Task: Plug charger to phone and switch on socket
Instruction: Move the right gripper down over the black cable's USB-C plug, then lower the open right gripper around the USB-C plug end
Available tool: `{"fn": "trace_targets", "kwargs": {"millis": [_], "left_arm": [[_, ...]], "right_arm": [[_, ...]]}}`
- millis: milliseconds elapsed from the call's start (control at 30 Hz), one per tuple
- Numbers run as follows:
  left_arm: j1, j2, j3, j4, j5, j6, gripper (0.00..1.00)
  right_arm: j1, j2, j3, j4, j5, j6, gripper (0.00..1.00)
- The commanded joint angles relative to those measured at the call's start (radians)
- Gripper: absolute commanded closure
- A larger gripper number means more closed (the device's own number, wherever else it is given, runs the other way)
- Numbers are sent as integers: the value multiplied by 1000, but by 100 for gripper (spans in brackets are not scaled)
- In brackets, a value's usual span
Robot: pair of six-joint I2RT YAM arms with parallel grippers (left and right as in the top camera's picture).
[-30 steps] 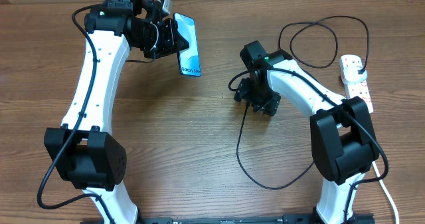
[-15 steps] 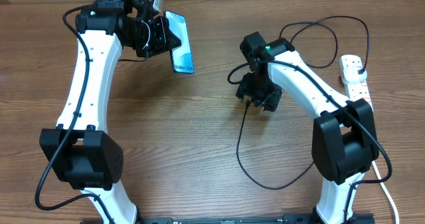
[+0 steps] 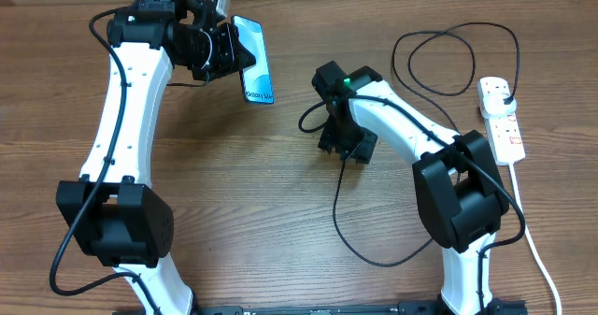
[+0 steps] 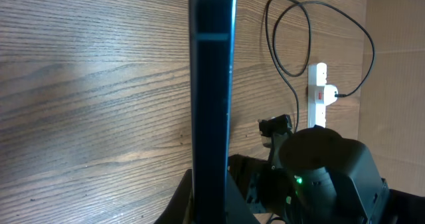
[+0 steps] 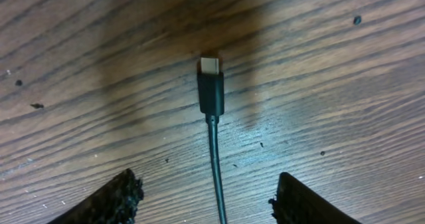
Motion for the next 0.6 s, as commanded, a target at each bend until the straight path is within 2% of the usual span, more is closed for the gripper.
{"fn": "trace_targets", "kwargs": {"millis": [0,233,567], "left_arm": [[1,-5,20,6,21,-5,96],[1,-5,20,8,20,-2,96],[1,-5,20,10,20,-2,96]], "right_arm": [[-9,4,1,3,55,27,39],[-42,5,-42,34,22,19,51],[-43,5,-42,86,-2,-19,50]]}}
